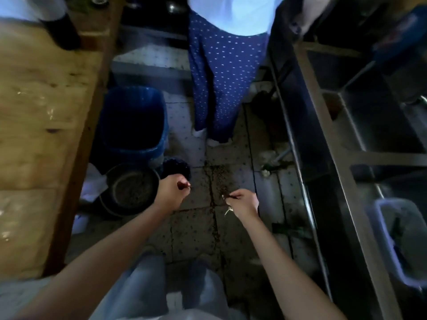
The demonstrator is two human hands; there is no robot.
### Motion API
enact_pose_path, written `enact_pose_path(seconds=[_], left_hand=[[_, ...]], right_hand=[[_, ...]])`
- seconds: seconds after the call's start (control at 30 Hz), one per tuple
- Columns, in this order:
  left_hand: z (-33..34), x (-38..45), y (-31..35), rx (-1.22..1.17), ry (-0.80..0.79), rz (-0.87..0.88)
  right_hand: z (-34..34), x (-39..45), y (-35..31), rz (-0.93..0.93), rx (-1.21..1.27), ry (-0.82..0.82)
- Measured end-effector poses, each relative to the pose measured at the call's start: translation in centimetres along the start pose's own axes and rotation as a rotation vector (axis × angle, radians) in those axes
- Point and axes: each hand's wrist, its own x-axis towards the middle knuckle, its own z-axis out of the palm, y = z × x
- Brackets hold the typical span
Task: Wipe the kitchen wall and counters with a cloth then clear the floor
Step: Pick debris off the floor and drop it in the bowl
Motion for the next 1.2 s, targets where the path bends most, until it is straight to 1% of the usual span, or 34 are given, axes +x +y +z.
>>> enact_pose_path(seconds=[0.07,0.2,0.43,0.6,0.7,0.8,0.9,1.03,1.2], left_hand=[[-0.3,1.1,-0.1,0.009,0.04,-0.025],[-1.1,3.7,-0.5,-0.069,0.126,-0.067],[-2.3,9.7,-2.0,-0.105,0.129,-0.138],[-1.2,13.6,-4.0,-0.146,0.132,-0.217],[0.1,15.9,-5.5,-0.219,0.136,-0.307],[1.3,18.2,-7.0,-0.259,0.181,-0.395],[2.8,20.7,-9.4,-0.321,0.246,-0.392],[5.3,23.8,-13.2,-0.341,0.313,-0.467],[8.4,26.5,-17.4,-0.292,0.322,-0.496]], right_hand=[[0.8,1.8,-1.3,-0.021,-0.025,-0.035],[3.1,5.0,-4.1,-0.033,-0.044,-0.076],[7.3,10.1,-8.7,-0.064,-0.057,-0.111],[10.2,14.2,-10.3,-0.075,-0.062,-0.157],[12.4,17.0,-10.7,-0.092,-0.088,-0.21],[15.0,20.2,-10.9,-0.07,-0.137,-0.246],[18.1,23.3,-11.0,-0.04,-0.177,-0.317],[22.6,27.2,-9.8,0.02,-0.135,-0.371],[26.7,30.7,-7.4,-0.009,-0.134,-0.406]])
